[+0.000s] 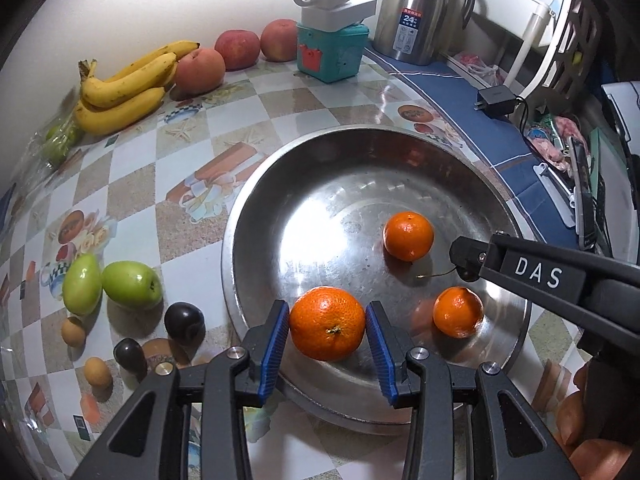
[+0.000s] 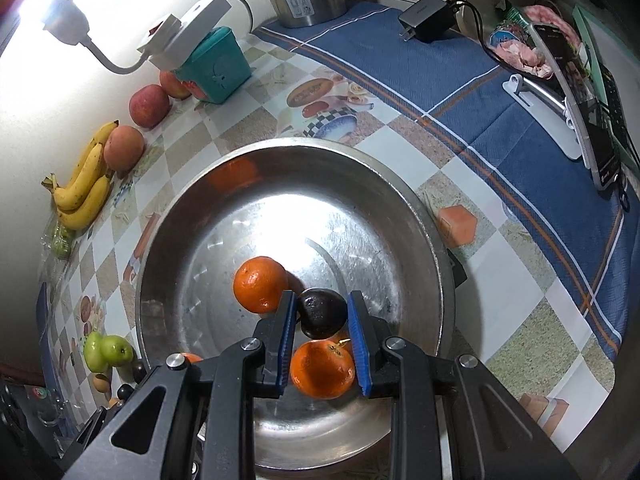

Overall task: Organize fruits
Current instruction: 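Open the right tool over the bowl while the left tool opens, dropping plum and orange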

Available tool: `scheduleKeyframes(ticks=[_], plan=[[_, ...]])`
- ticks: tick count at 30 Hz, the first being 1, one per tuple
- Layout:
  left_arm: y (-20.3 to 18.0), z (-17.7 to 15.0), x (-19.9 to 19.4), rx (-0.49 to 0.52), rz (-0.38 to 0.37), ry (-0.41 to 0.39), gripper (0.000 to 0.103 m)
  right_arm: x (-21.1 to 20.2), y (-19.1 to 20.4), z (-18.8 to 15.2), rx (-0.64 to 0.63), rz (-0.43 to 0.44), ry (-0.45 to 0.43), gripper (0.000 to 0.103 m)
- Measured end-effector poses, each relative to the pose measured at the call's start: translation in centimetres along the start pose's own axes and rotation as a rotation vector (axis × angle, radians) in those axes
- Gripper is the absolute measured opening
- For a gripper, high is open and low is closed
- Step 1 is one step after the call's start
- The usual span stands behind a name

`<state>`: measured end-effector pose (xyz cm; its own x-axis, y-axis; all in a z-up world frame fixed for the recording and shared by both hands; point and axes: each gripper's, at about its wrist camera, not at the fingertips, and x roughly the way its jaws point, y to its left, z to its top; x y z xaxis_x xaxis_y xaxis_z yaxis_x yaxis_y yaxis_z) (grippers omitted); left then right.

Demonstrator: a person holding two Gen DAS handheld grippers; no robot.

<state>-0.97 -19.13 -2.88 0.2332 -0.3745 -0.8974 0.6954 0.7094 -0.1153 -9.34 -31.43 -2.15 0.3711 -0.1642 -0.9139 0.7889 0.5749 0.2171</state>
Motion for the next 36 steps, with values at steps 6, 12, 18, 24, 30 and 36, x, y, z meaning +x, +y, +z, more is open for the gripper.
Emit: scheduleKeyframes(ticks=[6, 12, 18, 24, 30, 36], plan=[[0.0, 0.0, -0.5, -0.001, -0.007, -0.018, 0.057, 0.3, -0.1, -0.2, 0.003, -0.014, 0.016, 0.027], [0.0, 0.0, -1.1, -0.001, -0.009, -0.03, 0.057, 0.4, 0.1, -0.2, -0.007, -0.028, 0.013, 0.033], [0.9, 0.1, -2.0, -0.032, -0.004, -0.05, 0.063, 0.3, 0.2, -0.1, -0.01, -0.038, 0.0, 0.051], [3.4, 0.2, -2.8, -0.13, 0.021, -0.04, 0.068, 0.0, 0.6, 0.0, -0.039, -0.04, -0.021, 0.065], [8.0, -0.6, -2.9, -0.329, 0.078, 0.001, 0.072, -0.1, 1.4, -0.1, -0.077, -0.046, -0.027, 0.073], [12.4, -2.4, -2.6, -0.513, 0.145, 0.058, 0.072, -0.5, 2.7, -0.5, -0.132, -0.043, -0.025, 0.074]])
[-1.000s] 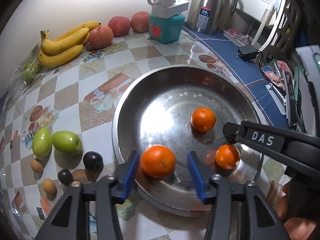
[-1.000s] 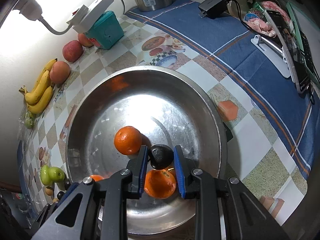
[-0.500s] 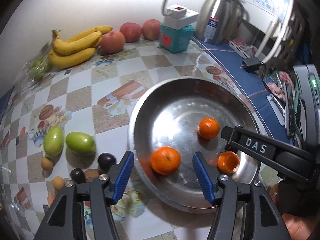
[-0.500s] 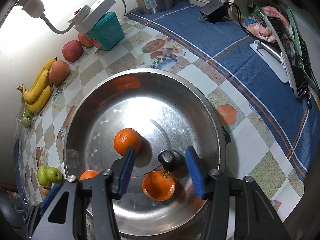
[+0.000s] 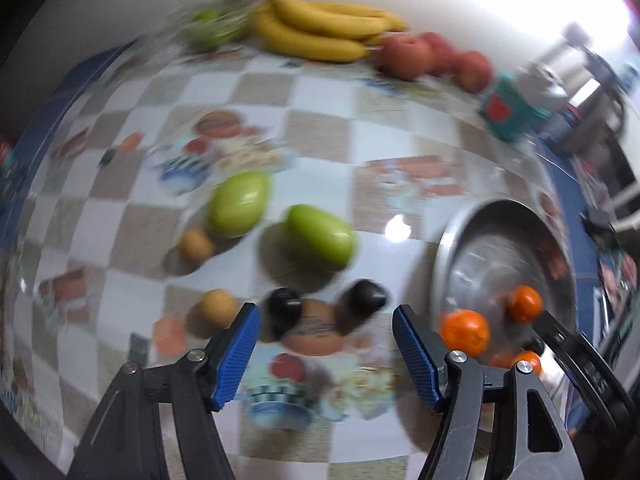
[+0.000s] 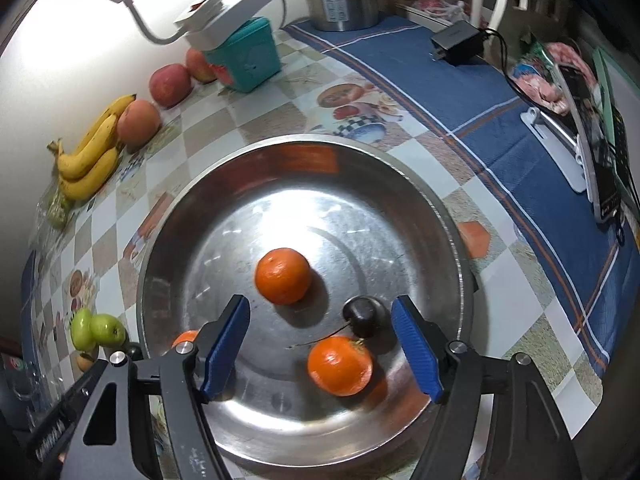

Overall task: Organize fruits
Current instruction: 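Open the right tool over the bowl while the left tool opens, dropping plum and orange, then move the right tool to another dark plum while the left tool moves to a small brown fruit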

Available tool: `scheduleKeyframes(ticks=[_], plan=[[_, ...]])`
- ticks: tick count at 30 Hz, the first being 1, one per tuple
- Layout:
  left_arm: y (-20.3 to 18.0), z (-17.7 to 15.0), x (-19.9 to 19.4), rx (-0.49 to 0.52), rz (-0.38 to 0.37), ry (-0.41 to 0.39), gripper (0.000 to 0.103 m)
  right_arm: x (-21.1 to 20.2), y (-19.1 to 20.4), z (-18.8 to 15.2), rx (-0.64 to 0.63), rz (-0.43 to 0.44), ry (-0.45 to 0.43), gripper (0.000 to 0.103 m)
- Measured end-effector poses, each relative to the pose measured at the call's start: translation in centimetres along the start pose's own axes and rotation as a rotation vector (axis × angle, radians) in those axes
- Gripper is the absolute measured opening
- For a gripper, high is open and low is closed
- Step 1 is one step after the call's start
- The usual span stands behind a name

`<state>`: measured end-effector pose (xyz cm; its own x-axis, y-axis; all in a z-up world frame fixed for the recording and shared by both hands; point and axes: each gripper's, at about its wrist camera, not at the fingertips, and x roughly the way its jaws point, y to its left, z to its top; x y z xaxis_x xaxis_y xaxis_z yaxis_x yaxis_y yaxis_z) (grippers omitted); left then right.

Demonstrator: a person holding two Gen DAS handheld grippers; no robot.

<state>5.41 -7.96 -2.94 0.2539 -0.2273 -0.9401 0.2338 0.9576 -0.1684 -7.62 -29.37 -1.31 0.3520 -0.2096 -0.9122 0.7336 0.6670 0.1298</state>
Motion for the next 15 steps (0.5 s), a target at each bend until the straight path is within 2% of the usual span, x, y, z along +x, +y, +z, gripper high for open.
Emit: scheduleKeyframes(ticks=[2, 4, 6, 7, 13, 15], plan=[[1.4, 0.0, 0.1, -0.055, 0.015, 0.011, 0.072, -0.1, 0.5, -0.1, -0.023, 0.001, -0.001, 0.074], [2.4, 0.1, 0.1, -0.099, 0.027, 0.019, 0.079, -0.2, 1.2, -0.3, -0.05, 0.002, -0.004, 0.074], [3.3, 0.1, 0.2, -0.138, 0.039, 0.024, 0.097, -0.3, 1.7, -0.5, -0.069, 0.005, -0.007, 0.075], [3.8, 0.0, 0.3, -0.16, 0.044, 0.026, 0.099, -0.3, 1.9, -0.5, -0.082, 0.007, -0.007, 0.075], [5.0, 0.0, 0.7, -0.217, 0.064, 0.048, 0.103, -0.2, 2.9, -0.9, -0.133, 0.001, -0.013, 0.077], [5.3, -0.2, 0.9, -0.231, 0.068, 0.059, 0.103, -0.2, 3.1, -0.8, -0.141, -0.002, -0.016, 0.083]])
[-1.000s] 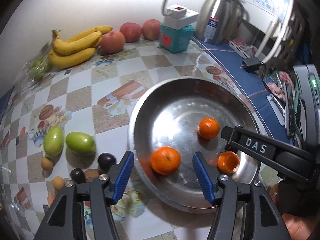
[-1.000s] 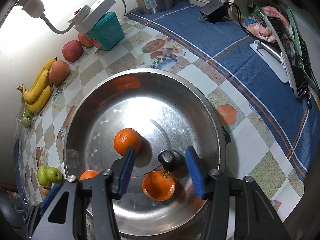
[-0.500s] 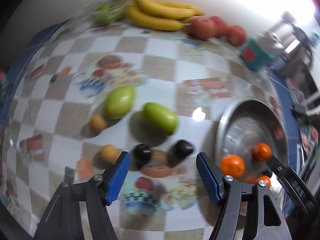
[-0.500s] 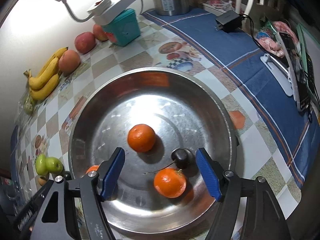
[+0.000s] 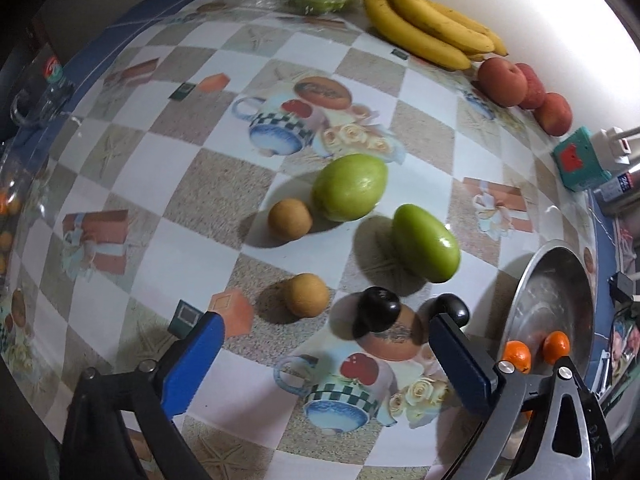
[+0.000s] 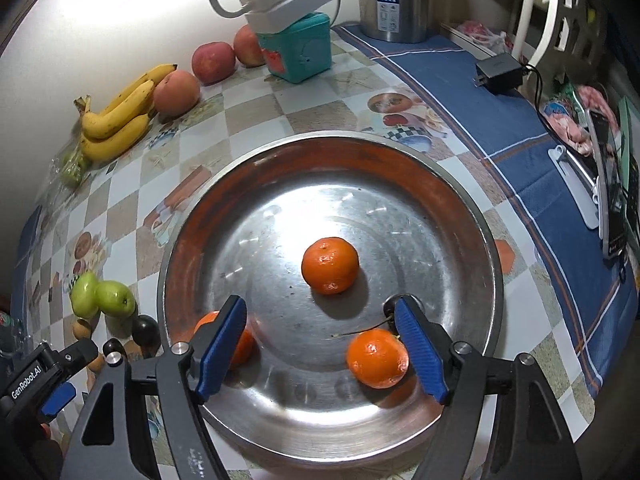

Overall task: Organize fruits
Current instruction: 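Move the right tool to another dark plum while the left tool moves to a small brown fruit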

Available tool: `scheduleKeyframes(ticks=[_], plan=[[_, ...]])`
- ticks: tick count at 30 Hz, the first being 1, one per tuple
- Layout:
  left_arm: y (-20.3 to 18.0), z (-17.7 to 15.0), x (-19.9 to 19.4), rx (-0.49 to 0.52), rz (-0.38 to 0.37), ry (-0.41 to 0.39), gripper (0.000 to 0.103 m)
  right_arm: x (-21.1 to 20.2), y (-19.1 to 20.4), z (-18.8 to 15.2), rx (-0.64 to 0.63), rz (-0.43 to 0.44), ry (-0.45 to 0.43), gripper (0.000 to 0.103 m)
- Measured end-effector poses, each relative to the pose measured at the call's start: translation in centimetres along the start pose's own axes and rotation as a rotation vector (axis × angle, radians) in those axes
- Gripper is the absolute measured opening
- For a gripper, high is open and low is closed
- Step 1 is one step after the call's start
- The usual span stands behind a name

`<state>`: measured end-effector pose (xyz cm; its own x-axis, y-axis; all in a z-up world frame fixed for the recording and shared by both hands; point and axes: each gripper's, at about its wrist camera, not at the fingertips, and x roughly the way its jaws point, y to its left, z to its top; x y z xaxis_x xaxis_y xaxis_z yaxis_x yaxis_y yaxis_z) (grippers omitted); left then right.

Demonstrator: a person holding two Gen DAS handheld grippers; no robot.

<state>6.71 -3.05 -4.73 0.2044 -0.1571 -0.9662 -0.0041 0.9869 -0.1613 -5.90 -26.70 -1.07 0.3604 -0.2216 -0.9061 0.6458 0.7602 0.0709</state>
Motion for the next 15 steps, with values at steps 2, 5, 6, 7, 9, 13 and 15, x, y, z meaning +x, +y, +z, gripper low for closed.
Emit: scheduleKeyframes(ticks=[2, 5, 6, 7, 9, 13, 15], plan=[[0.18, -0.03, 0.12, -0.01, -0.001, 0.007, 0.103, -0.01, 0.06, -0.05, -0.003, -0.004, -0.002, 0.093], [0.51, -0.06, 0.16, -0.022, 0.002, 0.008, 0.103, -0.09, 0.07, -0.08, -0.004, -0.003, -0.005, 0.093], [0.6, -0.14, 0.07, -0.022, 0.004, 0.007, 0.103, -0.08, 0.08, -0.11, -0.004, -0.002, -0.005, 0.093], [0.66, -0.15, 0.06, -0.022, 0.01, 0.005, 0.103, -0.05, 0.09, -0.11, -0.006, -0.003, -0.005, 0.093], [0.75, -0.18, 0.07, -0.021, 0.023, 0.005, 0.103, -0.06, 0.14, -0.11, -0.01, -0.005, -0.008, 0.093], [1.01, -0.16, 0.15, -0.03, 0.028, 0.005, 0.103, -0.04, 0.39, -0.15, -0.027, -0.006, -0.01, 0.097], [1.12, -0.1, 0.09, -0.036, 0.029, -0.001, 0.103, -0.06, 0.5, -0.2, -0.035, -0.005, -0.012, 0.098]])
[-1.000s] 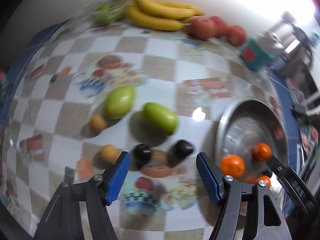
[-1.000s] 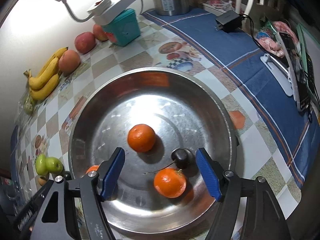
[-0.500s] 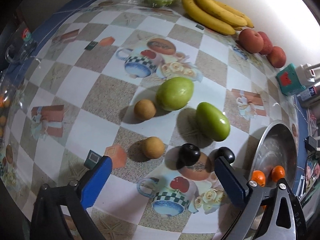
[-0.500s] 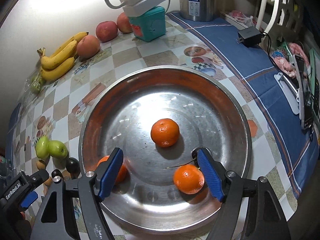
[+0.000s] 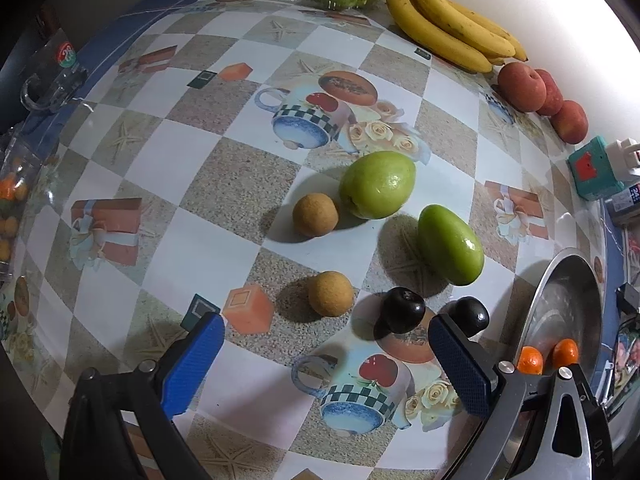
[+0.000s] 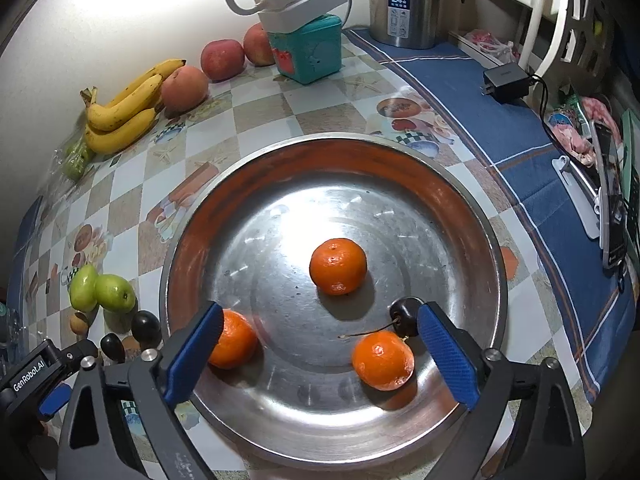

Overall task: Organize fruits
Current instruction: 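Move the right tool to another dark plum while the left tool moves to a small brown fruit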

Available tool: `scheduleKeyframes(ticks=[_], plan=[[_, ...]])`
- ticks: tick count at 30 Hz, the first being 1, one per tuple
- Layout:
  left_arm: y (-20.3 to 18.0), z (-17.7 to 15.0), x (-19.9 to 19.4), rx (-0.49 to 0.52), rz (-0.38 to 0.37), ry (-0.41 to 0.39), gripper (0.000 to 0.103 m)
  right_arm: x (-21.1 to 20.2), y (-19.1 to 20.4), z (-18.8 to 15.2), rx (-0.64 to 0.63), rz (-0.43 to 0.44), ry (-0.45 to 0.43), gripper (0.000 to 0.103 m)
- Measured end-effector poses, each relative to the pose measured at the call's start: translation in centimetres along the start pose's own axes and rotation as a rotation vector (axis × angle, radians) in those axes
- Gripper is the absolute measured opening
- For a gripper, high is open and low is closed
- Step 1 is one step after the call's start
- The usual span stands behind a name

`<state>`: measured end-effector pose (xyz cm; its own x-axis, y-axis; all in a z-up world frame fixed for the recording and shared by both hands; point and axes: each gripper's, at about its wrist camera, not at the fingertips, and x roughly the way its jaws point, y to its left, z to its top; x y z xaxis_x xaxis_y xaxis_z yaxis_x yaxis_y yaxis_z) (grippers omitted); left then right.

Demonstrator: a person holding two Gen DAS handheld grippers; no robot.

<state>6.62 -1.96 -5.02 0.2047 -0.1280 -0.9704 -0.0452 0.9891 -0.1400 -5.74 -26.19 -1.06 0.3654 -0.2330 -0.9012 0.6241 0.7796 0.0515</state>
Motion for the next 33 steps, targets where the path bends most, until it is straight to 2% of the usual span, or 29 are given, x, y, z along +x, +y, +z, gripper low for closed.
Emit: scheduleKeyframes(ticks=[10, 20, 33], plan=[[0.4, 0.1, -0.4, -0.009, -0.012, -0.008, 0.103, 0.1, 0.4, 0.0, -0.026, -0.008, 0.004, 0.098], [1.4, 1.1, -1.4, -0.026, 0.0, -0.054, 0.103, -0.4, 1.6, -0.3, -0.044, 0.083, -0.014, 0.098], [6.1, 3.2, -3.4, -0.159, 0.018, -0.132, 0.103, -0.5, 5.3, -1.2, -0.157, 0.187, 0.004, 0.098]])
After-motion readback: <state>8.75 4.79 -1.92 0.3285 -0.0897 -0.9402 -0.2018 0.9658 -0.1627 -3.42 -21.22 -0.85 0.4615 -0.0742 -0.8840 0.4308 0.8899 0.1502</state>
